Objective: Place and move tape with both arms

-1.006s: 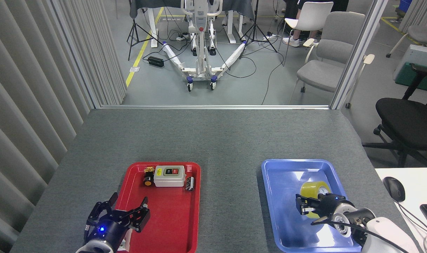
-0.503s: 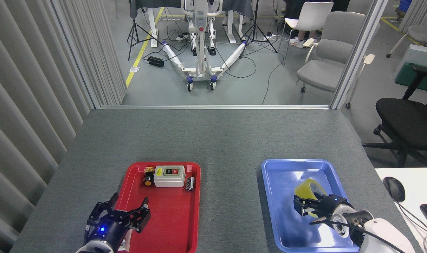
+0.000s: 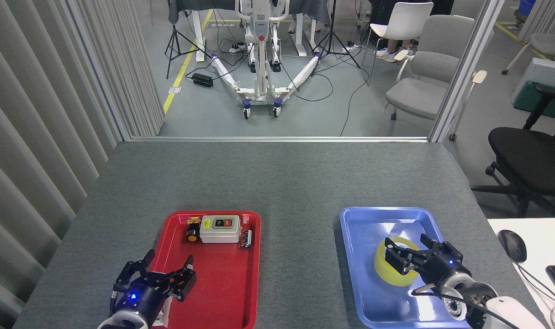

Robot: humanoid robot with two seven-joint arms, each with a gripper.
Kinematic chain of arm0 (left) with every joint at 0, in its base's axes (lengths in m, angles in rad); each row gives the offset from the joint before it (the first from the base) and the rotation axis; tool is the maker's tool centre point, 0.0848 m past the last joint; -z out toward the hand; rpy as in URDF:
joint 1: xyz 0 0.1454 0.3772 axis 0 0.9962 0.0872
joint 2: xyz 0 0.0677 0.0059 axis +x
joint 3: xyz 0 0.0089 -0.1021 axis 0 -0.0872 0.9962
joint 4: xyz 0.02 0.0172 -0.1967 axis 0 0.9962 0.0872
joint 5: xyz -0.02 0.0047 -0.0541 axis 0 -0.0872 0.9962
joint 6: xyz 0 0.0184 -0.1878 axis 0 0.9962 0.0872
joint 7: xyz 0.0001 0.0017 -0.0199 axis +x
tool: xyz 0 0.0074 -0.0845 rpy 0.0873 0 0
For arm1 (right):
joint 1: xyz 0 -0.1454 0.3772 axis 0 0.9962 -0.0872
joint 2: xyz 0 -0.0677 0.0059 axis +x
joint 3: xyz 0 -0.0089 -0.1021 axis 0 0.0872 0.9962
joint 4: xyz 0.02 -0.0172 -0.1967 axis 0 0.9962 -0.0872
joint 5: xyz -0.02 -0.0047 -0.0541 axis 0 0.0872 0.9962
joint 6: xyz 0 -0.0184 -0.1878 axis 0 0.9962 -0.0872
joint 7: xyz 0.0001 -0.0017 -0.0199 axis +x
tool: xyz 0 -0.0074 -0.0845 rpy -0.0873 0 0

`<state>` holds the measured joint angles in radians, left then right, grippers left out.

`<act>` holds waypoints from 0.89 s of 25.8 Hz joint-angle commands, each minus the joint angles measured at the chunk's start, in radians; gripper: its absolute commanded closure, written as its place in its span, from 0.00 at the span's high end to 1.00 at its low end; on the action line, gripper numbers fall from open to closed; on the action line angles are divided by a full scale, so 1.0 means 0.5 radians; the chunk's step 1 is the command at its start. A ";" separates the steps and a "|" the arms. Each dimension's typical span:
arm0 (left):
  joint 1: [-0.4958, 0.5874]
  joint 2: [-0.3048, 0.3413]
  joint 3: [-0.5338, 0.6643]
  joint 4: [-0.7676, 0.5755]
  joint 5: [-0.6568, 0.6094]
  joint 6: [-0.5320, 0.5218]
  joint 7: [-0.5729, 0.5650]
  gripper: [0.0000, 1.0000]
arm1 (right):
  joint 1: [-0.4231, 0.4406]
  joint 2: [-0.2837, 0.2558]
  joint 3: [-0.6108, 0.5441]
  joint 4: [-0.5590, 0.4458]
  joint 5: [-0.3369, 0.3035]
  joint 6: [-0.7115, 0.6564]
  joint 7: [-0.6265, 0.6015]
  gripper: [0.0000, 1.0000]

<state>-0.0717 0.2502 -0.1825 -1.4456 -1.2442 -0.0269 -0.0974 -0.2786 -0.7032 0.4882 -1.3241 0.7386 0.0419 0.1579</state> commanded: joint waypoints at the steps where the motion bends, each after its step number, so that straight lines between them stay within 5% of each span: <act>1: -0.001 0.000 0.000 -0.017 0.000 0.002 -0.005 1.00 | 0.189 0.010 -0.292 -0.036 0.005 -0.305 -0.356 1.00; 5: 0.015 0.000 0.006 -0.030 -0.003 0.005 0.005 1.00 | 0.499 0.118 -0.706 -0.064 0.118 -0.872 -0.705 0.99; 9: 0.024 0.000 0.043 -0.036 -0.003 0.008 0.124 1.00 | 0.680 0.204 -0.900 -0.193 0.262 -0.946 -0.758 0.99; 12: 0.027 -0.003 0.071 -0.033 0.016 0.005 0.259 1.00 | 0.747 0.247 -0.927 -0.318 0.357 -0.740 -0.754 0.99; 16: 0.079 -0.003 0.089 -0.036 0.025 0.008 0.314 1.00 | 0.882 0.415 -0.900 -0.542 0.667 -0.081 -0.730 0.99; 19: 0.125 -0.028 0.175 -0.085 0.028 0.005 0.367 1.00 | 0.996 0.535 -0.894 -0.662 0.879 0.165 -0.598 0.98; 23: 0.140 -0.040 0.221 -0.100 0.065 0.002 0.376 1.00 | 1.024 0.538 -0.860 -0.665 0.903 0.244 -0.564 0.98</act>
<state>-0.0086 0.2343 -0.0900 -1.4887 -1.2221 -0.0244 0.0851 0.2170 -0.4435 0.0485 -1.6442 1.1640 0.1156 -0.1410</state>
